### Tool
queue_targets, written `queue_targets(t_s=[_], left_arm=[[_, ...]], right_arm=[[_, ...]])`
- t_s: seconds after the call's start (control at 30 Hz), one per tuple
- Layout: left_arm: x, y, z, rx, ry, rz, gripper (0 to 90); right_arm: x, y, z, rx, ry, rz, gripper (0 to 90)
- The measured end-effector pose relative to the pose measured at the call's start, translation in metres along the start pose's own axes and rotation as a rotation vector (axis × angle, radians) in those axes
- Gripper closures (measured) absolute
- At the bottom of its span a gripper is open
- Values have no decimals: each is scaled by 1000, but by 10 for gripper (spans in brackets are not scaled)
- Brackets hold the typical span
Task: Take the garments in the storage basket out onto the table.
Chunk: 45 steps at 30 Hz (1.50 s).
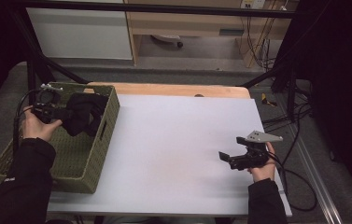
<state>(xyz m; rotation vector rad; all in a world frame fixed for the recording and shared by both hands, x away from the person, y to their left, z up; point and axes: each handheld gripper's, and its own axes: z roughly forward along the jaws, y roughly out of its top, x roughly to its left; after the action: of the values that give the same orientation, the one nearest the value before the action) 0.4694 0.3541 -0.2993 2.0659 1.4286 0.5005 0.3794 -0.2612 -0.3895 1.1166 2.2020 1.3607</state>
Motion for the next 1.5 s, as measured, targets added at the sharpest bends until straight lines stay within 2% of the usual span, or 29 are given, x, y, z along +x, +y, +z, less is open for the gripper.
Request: queue_targets(t_s=[0.47,0.97,1.5], left_arm=[[-2,0,-22,-14,-22,25,610],[4,1,-48,-46,-39,17,608],[1,6,-72,-61,-55,38,608]], right_arm=[[0,0,0,-1,-1,0,3],[0,0,0,3,-1,-2,3],[0,0,0,4,0,-2,3]])
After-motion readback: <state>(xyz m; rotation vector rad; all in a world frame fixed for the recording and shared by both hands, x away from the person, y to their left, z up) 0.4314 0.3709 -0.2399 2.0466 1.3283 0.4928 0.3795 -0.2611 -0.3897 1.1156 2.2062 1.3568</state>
